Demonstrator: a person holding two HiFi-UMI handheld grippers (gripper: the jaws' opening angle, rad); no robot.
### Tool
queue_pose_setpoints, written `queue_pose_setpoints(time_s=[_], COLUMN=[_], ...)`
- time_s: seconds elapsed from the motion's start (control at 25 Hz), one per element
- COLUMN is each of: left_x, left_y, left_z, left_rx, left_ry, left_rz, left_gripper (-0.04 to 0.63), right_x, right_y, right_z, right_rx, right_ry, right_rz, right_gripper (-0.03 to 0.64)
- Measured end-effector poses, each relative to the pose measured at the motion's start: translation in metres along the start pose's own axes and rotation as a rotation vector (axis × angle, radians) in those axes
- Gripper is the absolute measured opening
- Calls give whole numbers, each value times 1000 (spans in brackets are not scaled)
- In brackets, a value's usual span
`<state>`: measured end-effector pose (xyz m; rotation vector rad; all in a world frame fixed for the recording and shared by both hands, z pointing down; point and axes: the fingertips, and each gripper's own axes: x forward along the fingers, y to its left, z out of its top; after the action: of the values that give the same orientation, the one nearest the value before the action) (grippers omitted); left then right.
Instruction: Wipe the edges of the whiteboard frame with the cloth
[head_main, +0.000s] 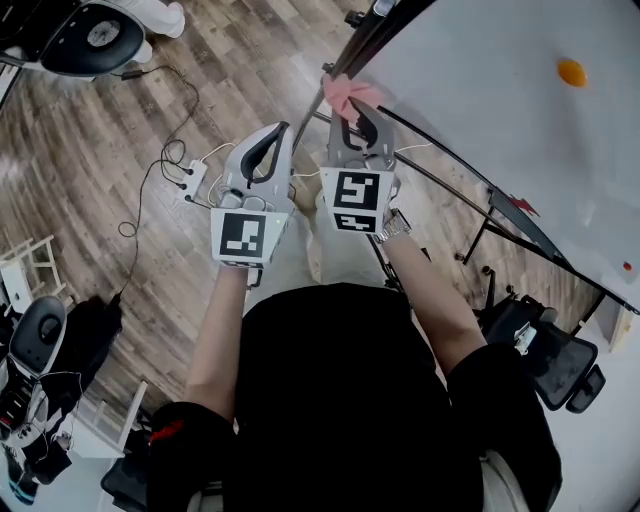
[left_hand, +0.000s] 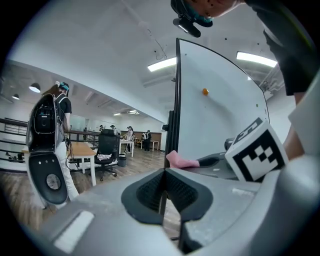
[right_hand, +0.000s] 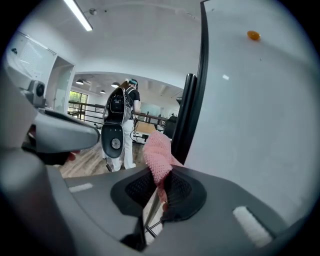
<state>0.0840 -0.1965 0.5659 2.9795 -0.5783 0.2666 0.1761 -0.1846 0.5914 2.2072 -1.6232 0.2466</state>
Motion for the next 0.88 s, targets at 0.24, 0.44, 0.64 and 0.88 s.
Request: queue_pose_setpoints(time_s=[0.24, 0.44, 0.64, 0.88], left_x=[-10, -23, -37, -57], left_y=[-2, -5, -10, -11], left_z=[12, 23, 42, 65], left_rx=[12, 21, 5, 76], left_ry=[-16, -34, -58, -90], left_rz=[3, 9, 23, 31], left_gripper=[2, 2, 2, 2], right_x=[-27, -52, -79, -111], right_y=[3, 5, 6, 2], right_z=[26, 50, 74, 98], right_rx=[39, 58, 67, 95], right_ry=[-48, -96, -146, -212], right_rz=[17, 20, 28, 39], right_gripper=[29, 29, 29, 29])
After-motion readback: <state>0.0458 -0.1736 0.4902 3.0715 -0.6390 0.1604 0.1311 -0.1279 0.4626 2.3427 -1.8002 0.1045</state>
